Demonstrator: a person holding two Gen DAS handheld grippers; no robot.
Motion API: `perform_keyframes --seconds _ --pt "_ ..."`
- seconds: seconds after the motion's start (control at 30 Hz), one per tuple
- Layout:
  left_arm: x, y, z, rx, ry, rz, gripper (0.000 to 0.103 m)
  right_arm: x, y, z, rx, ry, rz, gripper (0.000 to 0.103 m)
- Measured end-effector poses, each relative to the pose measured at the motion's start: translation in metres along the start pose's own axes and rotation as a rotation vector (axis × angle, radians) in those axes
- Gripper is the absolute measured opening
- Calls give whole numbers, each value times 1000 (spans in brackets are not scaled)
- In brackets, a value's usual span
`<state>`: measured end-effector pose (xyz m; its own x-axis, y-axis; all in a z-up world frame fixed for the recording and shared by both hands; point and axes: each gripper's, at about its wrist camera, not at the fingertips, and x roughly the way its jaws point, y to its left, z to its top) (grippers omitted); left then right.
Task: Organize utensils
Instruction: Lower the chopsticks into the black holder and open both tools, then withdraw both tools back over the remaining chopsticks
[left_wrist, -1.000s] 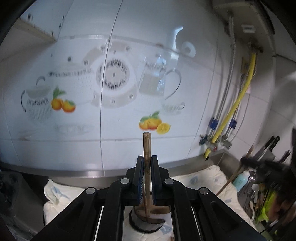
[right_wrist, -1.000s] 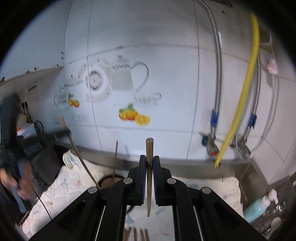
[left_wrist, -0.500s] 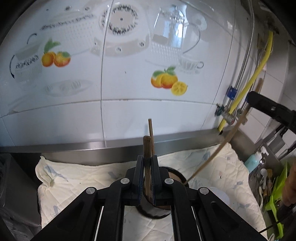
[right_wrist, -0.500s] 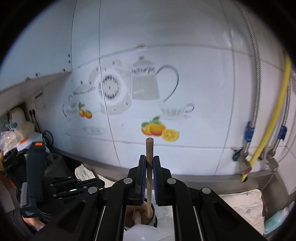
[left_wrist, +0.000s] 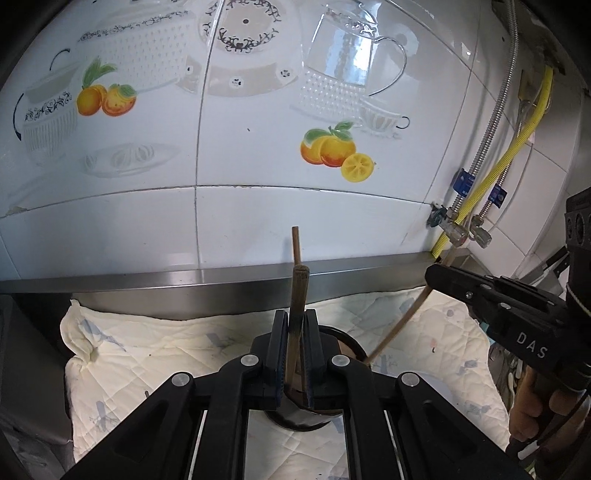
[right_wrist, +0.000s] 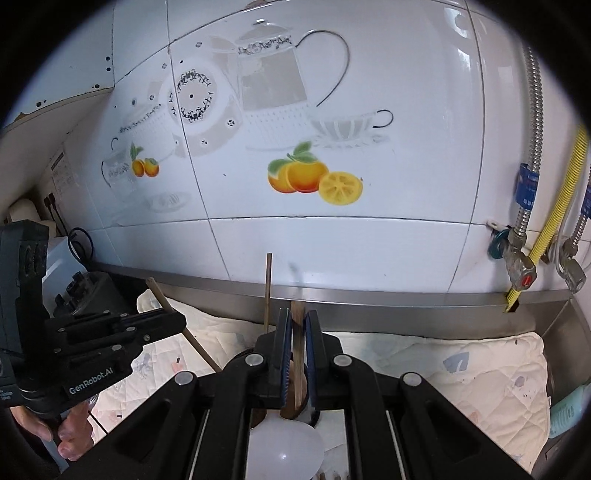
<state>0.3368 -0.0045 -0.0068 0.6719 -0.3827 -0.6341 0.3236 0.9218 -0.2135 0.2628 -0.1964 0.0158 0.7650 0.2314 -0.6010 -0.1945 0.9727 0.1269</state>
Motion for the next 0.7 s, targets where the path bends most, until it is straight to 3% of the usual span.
perform_keyframes --seconds 0.1,0.17,0.2,0.27,0.3,0.7 --pt "-3 -4 0 10 -3 1 10 -4 -1 0 8 -1 -4 23" --pt "-7 -6 1 11 -6 2 13 -9 -1 0 7 -16 -1 37" --pt "-9 -6 1 12 -8 0 15 -13 0 1 3 -24 0 37" --pt "-14 -8 0 15 -13 7 34 -20 2 1 -16 -37 -9 37" --pt "-18 -10 0 17 -22 10 39 -24 3 2 -26 -41 -11 37" --pt "-64 -25 -20 53 -29 62 40 -67 -9 -25 -30 -52 -28 37"
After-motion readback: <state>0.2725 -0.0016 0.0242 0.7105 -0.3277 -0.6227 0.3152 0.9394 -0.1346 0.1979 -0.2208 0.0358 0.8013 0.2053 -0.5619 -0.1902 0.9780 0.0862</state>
